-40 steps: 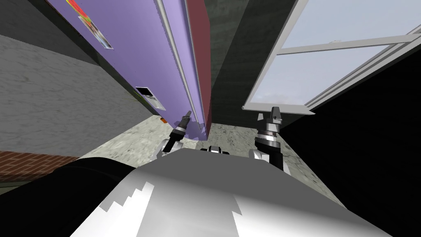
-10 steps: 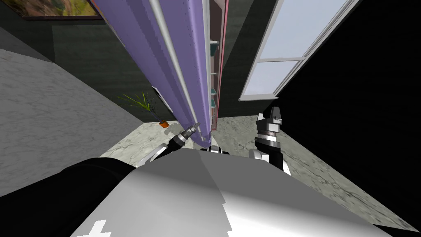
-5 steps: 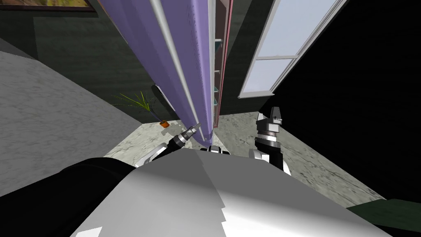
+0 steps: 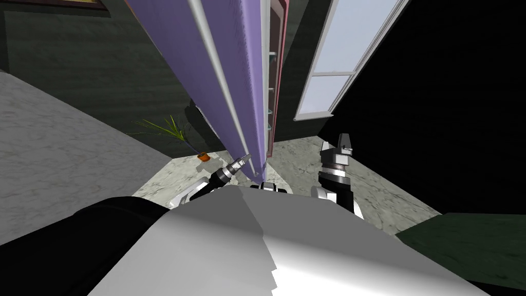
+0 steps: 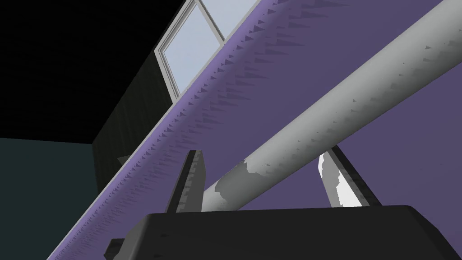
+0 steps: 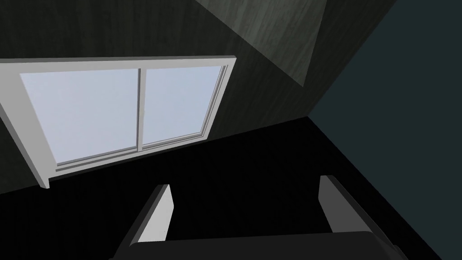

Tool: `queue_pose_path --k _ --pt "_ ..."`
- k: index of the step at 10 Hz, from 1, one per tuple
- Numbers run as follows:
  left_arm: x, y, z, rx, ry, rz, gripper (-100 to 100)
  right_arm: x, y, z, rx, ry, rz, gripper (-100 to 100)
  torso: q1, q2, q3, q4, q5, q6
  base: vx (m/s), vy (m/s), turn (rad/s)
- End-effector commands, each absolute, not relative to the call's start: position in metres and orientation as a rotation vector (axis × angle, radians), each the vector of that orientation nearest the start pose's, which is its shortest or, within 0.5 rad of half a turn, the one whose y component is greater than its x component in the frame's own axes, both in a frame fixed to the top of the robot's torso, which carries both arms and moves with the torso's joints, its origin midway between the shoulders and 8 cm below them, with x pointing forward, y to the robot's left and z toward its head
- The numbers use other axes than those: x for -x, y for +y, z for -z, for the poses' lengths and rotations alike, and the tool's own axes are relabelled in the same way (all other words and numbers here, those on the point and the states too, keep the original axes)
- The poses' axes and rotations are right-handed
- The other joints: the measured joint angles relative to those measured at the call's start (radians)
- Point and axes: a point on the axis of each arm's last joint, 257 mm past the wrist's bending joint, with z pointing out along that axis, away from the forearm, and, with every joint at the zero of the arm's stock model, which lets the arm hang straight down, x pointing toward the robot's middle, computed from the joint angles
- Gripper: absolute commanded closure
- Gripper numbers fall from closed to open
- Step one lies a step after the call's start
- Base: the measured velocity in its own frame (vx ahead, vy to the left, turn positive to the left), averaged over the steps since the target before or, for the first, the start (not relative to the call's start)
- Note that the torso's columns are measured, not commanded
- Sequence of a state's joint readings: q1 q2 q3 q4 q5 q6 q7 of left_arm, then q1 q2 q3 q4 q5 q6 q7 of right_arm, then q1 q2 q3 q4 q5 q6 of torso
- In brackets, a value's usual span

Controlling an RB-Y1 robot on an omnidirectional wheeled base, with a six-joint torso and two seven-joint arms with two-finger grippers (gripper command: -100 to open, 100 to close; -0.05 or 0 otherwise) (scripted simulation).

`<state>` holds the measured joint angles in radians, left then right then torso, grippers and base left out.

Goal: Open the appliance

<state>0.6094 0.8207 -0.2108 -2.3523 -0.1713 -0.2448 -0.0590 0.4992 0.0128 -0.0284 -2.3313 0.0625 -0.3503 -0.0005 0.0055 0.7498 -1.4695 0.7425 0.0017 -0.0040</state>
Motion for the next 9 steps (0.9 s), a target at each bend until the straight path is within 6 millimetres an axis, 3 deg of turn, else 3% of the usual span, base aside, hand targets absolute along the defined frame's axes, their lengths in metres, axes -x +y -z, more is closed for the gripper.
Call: queue_pose_path --k 1,9 --pt "-0.3207 0.1561 0.1117 0.103 1.582 1.161 100 -0.3569 -0.2877 -0.0184 -0.707 0.698 -1.207 0 -0.002 0.001 0.0 0.0 0.0 -0.002 -0.167 0.174 -0.112" --pt "-0.3187 0.1539 0.1075 0.051 1.585 1.223 100 -0.3569 -0.2877 -0.0184 -0.708 0.698 -1.206 0 -0.003 0.007 0.003 0.002 -0.001 -0.002 -0.139 0.159 -0.12"
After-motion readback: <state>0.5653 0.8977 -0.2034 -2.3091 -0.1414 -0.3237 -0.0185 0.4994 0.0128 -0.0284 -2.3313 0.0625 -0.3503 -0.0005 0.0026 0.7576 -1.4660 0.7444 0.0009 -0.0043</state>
